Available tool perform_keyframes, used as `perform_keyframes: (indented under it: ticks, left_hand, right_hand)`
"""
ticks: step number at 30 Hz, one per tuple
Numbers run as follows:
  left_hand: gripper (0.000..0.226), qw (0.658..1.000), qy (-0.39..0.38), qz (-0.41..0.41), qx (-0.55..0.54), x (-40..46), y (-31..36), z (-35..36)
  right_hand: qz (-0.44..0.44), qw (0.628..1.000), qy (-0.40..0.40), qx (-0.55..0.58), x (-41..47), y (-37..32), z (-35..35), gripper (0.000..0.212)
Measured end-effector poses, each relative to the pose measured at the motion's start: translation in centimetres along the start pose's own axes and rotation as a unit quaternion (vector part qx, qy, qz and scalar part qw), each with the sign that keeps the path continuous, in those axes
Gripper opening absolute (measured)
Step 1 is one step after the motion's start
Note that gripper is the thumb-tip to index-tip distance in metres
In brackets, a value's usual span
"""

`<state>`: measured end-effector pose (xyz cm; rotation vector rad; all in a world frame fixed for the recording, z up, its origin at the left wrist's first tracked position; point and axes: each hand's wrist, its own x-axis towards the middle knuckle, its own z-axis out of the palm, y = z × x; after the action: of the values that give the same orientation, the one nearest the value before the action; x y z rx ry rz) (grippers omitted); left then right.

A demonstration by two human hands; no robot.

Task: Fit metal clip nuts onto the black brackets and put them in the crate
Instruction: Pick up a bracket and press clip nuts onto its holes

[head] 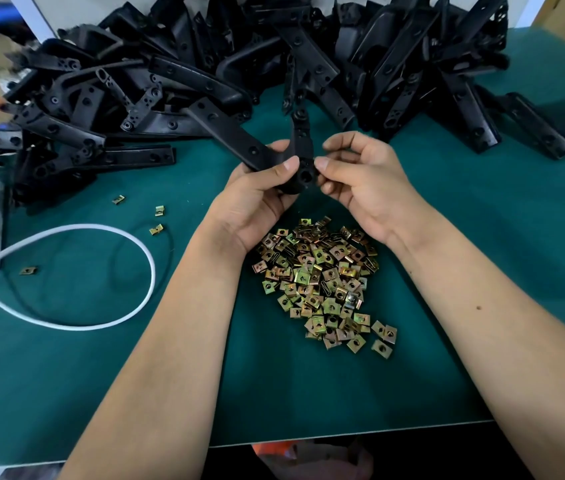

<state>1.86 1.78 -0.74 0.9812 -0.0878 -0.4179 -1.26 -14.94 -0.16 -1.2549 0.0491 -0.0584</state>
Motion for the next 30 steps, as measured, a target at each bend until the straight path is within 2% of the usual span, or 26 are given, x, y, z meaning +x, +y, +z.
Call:
perform_keyframes:
  ticks: [5,13,24,30]
  left_hand:
    - [0.042,0.999,0.016,0.010,-0.030,0.27,0.11,-0.37]
    - [0.034,1.000,0.016,0.007,-0.003,0.27,0.04,-0.26]
    - [0.052,0.999,-0.003,-0.004,0.034,0.05,0.10,-0.05]
    - [0.039,0.999,-0.031,-0.015,0.034,-0.05,0.29,-0.40]
  right_hand:
    - [-0.010,1.000,0.014,-0.002,0.08,0.00,-0.24,0.020]
    - [-0.007,0.999,0.009,-0.032,-0.11,-0.09,-0.02,0.022]
    - [0.006,0.999,-0.020,-0.041,-0.28,-0.40,-0.14,0.027]
    - [0.009,0.999,-0.039,-0.027,-0.28,-0.52,-0.25,0.029]
